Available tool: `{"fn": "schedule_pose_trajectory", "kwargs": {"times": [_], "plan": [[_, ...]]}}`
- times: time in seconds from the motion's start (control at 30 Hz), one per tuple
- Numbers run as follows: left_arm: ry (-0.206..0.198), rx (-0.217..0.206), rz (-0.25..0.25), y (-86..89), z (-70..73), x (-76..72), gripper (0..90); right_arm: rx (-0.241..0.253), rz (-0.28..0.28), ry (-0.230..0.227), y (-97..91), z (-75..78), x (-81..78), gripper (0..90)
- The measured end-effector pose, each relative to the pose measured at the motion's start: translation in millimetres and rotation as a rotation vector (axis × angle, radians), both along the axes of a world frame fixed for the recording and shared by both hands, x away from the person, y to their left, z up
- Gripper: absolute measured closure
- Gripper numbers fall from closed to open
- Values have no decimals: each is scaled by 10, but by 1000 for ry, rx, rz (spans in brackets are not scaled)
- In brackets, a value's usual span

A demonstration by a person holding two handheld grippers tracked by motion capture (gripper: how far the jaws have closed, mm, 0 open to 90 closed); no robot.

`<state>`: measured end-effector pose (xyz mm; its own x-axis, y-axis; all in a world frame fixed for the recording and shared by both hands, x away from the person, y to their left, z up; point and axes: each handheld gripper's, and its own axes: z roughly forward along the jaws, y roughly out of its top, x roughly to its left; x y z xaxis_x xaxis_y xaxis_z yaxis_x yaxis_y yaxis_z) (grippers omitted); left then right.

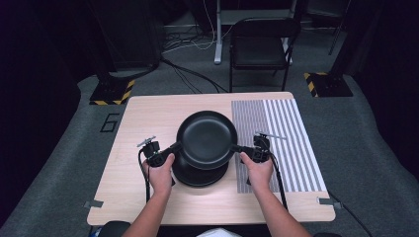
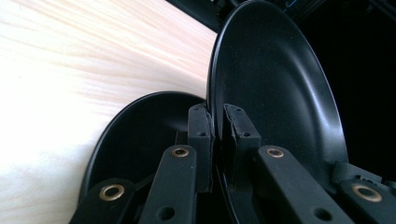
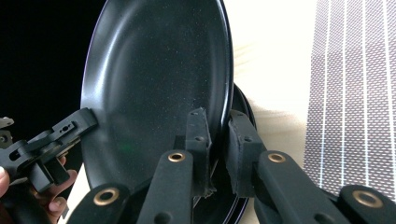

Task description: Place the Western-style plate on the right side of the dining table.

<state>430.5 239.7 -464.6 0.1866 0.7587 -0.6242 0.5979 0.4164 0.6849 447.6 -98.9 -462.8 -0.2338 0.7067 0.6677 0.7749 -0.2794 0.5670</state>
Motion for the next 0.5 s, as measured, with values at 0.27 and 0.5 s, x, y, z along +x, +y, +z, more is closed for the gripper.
{"fn": "schedule_pose_trajectory", "kwargs": {"times": [0.27, 0.5], "plan": [[-11, -4, -24, -68, 68, 37, 823, -2, -8, -16, -82, 76, -26, 797], [-10, 3, -50, -127, 88, 69, 816, 2, -27, -24, -156, 132, -56, 798]]}}
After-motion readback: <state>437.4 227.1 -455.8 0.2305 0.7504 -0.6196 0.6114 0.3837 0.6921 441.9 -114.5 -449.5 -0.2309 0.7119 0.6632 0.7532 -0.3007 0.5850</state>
